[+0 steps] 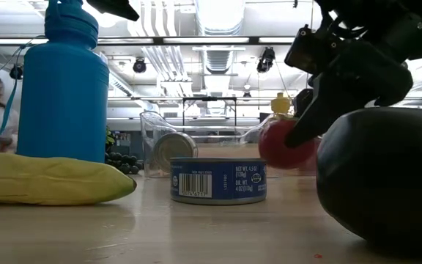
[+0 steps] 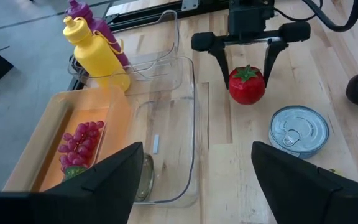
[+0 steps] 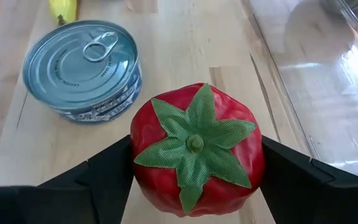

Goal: Pick & Place Food Item
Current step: Put the tomato into the orange bin

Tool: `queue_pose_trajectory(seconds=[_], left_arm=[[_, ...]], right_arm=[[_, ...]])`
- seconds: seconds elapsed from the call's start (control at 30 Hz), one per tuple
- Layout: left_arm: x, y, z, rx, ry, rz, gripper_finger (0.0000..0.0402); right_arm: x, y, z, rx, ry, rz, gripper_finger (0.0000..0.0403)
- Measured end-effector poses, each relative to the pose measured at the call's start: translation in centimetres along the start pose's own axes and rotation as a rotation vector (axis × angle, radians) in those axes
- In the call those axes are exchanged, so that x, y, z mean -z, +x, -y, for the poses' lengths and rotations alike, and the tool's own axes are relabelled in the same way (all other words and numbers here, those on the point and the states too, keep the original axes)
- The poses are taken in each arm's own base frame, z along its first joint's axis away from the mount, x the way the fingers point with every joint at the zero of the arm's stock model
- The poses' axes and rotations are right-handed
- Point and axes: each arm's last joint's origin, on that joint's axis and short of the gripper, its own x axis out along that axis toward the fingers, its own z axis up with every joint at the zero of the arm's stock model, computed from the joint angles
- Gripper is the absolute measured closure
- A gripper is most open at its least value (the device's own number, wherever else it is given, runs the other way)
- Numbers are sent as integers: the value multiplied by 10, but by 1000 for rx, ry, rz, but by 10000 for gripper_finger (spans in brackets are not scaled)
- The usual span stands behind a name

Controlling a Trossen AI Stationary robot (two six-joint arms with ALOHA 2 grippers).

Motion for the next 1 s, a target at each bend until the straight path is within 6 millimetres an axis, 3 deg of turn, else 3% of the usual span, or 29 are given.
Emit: queue_pose_trajectory(seconds=[0.5, 1.0], left_arm=[[0, 0, 0, 0, 0, 0, 98], [0, 0, 0, 0, 0, 0, 102]], right_arm=[[-6, -2, -8, -36, 9, 52, 138], [-32, -9, -17, -48, 14, 77, 138]])
